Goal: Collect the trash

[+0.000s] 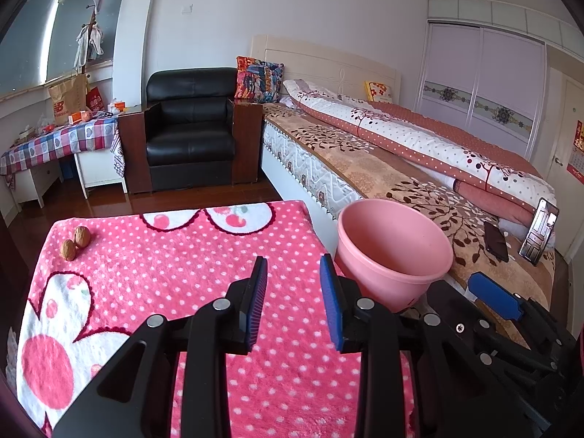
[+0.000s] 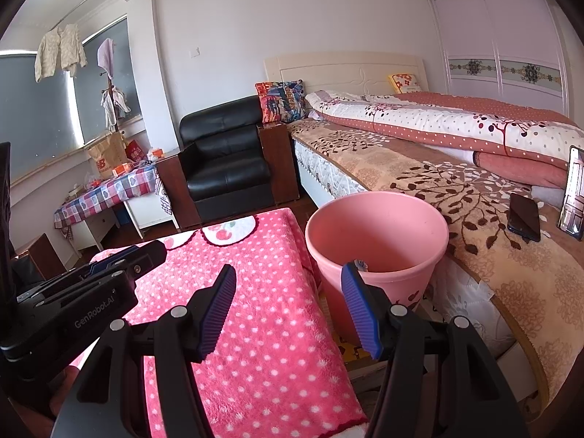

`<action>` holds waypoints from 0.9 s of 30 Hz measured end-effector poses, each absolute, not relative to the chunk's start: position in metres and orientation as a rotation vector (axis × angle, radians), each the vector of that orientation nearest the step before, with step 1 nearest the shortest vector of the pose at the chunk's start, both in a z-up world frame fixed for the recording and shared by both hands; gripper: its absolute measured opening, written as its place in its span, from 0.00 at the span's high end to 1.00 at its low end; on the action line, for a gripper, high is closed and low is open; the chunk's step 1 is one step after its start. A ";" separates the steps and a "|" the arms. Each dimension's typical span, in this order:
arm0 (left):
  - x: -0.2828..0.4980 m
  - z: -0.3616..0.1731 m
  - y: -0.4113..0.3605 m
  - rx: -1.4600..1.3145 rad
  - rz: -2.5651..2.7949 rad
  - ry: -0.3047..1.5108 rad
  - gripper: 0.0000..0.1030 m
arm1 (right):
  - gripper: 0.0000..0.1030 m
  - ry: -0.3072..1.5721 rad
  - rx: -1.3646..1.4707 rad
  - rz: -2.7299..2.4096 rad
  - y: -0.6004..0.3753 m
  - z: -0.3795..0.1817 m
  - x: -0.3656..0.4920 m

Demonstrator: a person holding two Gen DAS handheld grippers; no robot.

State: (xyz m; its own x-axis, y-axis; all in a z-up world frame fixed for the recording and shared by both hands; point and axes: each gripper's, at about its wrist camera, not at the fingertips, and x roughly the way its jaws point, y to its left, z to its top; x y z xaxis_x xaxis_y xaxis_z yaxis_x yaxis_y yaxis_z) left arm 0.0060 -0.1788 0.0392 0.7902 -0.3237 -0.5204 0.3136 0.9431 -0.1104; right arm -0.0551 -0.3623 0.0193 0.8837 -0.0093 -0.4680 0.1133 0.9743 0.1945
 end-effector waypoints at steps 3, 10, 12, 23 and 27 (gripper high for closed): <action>0.005 0.038 -0.181 -0.017 -0.345 0.568 0.71 | 0.42 0.486 0.226 -0.064 -0.363 0.020 -0.055; 0.003 0.038 -0.184 -0.008 -0.348 0.563 0.71 | 0.42 0.484 0.229 -0.065 -0.364 0.021 -0.057; 0.003 0.037 -0.184 -0.008 -0.349 0.566 0.71 | 0.42 0.482 0.231 -0.067 -0.365 0.021 -0.058; 0.003 0.038 -0.191 -0.006 -0.359 0.569 0.71 | 0.42 0.477 0.235 -0.077 -0.368 0.023 -0.061; 0.002 0.035 -0.194 0.001 -0.361 0.575 0.71 | 0.42 0.485 0.243 -0.078 -0.370 0.019 -0.061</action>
State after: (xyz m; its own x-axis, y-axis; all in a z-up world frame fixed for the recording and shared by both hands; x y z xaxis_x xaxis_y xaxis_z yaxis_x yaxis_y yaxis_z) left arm 0.0024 -0.1938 0.0355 0.7780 -0.3341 -0.5321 0.3345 0.9371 -0.0994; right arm -0.0610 -0.3698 0.0194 0.8825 -0.0167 -0.4700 0.1314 0.9683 0.2124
